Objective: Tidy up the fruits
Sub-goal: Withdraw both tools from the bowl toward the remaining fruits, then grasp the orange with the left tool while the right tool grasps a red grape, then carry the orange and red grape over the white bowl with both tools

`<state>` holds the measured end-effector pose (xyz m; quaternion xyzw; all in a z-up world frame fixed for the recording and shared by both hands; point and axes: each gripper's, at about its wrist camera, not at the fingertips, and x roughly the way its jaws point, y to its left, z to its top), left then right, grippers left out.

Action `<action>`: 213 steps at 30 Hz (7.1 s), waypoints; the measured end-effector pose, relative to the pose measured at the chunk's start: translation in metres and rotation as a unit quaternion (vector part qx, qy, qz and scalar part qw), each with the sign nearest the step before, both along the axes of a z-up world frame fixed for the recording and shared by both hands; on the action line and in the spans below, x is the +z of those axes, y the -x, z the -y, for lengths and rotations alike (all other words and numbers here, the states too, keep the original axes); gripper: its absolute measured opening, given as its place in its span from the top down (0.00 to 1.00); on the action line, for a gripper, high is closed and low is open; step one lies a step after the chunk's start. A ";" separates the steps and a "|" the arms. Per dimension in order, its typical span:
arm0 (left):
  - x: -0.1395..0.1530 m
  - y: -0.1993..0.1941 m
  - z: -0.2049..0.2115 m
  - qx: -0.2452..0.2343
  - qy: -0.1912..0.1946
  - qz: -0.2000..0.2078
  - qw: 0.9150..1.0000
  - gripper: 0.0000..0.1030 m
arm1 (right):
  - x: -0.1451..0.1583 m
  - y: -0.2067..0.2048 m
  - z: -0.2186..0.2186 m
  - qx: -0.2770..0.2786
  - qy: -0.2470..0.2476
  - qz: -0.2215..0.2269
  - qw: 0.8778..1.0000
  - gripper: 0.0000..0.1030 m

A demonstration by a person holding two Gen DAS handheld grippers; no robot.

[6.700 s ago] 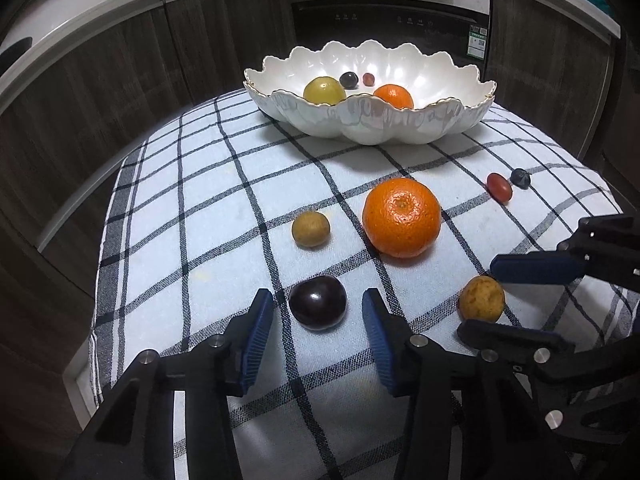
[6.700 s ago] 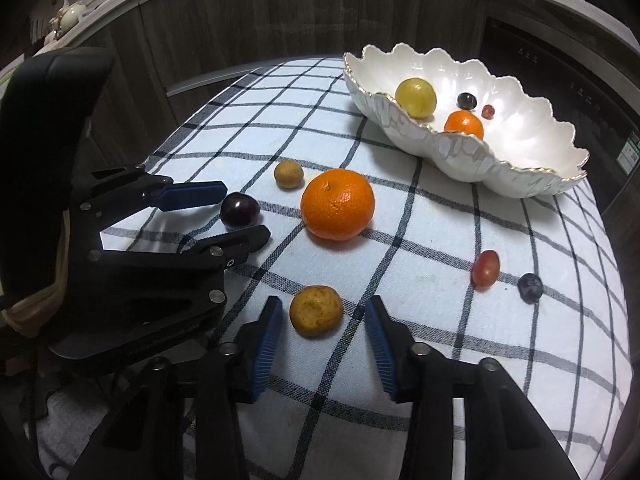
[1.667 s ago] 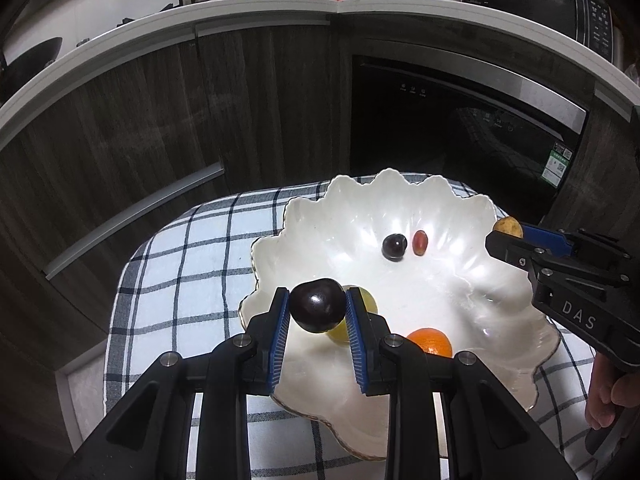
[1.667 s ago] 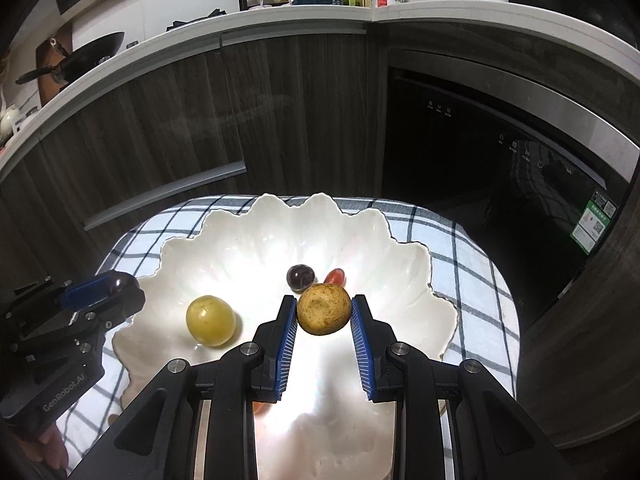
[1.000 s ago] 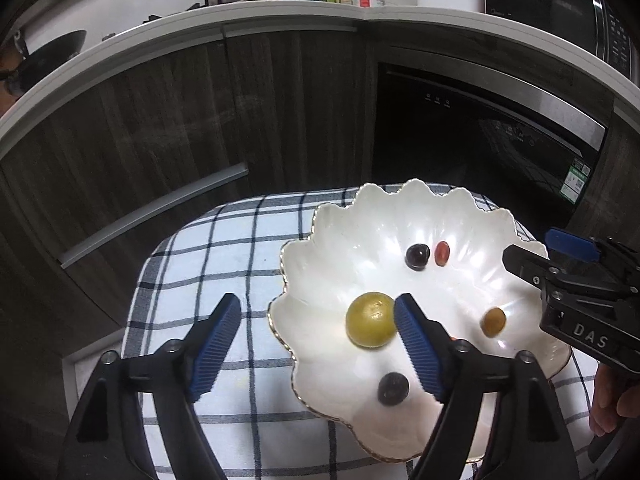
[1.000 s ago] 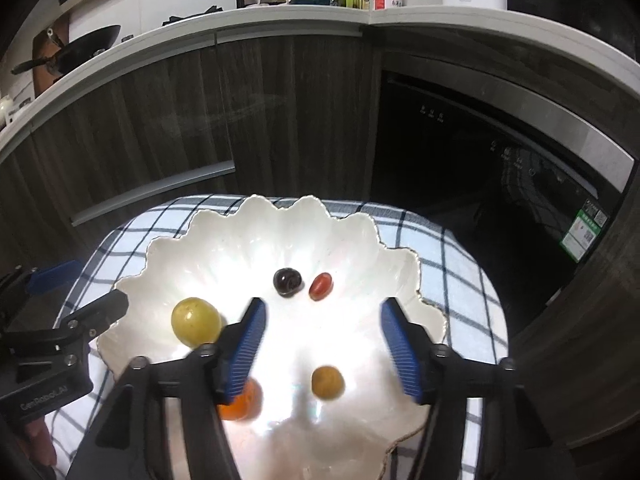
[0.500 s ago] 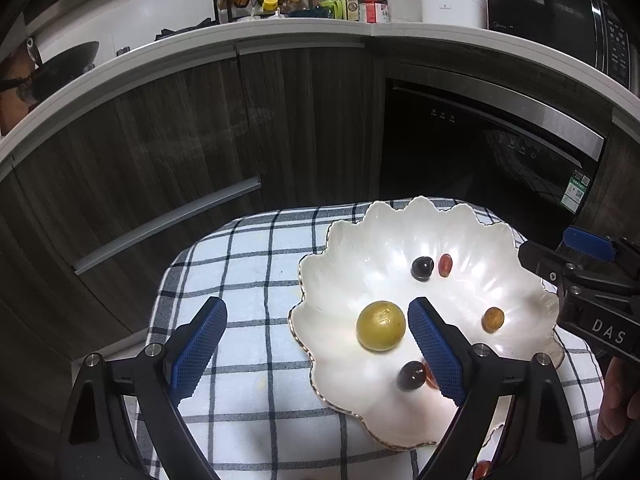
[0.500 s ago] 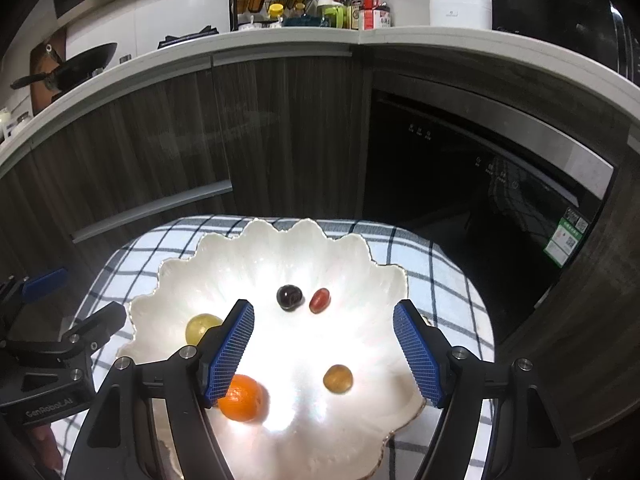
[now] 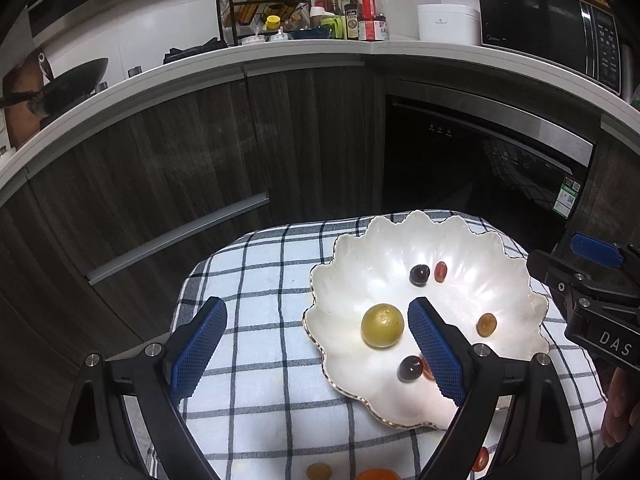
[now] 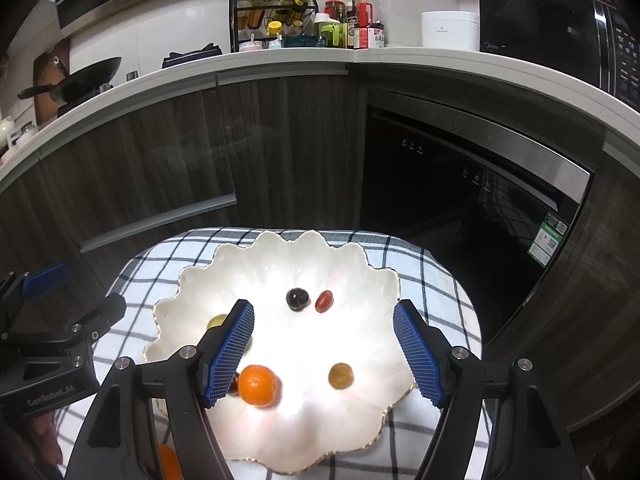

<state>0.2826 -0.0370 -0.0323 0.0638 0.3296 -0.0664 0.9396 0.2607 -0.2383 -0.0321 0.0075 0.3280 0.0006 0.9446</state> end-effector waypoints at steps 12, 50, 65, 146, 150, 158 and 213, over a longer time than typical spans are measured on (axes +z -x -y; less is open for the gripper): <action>-0.001 0.020 -0.006 -0.001 0.001 -0.003 1.000 0.10 | -0.002 0.022 -0.006 0.002 -0.003 -0.008 1.000 0.29; -0.054 0.093 -0.019 -0.019 -0.003 -0.026 0.999 0.10 | -0.052 0.089 -0.027 0.023 0.003 -0.035 0.999 0.29; -0.085 0.111 -0.022 -0.037 0.002 -0.035 0.999 0.11 | -0.078 0.105 -0.043 0.040 0.012 -0.052 0.998 0.29; -0.084 0.100 0.011 -0.075 -0.014 -0.062 0.995 0.57 | -0.090 0.102 -0.034 0.068 -0.018 -0.068 0.995 0.79; -0.072 0.097 0.012 -0.072 -0.010 -0.050 0.996 0.57 | -0.078 0.096 -0.029 0.064 -0.013 -0.057 0.996 0.78; -0.051 0.086 0.014 -0.066 -0.004 -0.032 0.997 0.57 | -0.057 0.087 -0.025 0.062 -0.007 -0.034 0.997 0.79; -0.044 -0.045 0.023 -0.046 0.024 -0.039 0.998 0.57 | -0.028 -0.026 -0.008 0.044 0.021 -0.008 0.999 0.78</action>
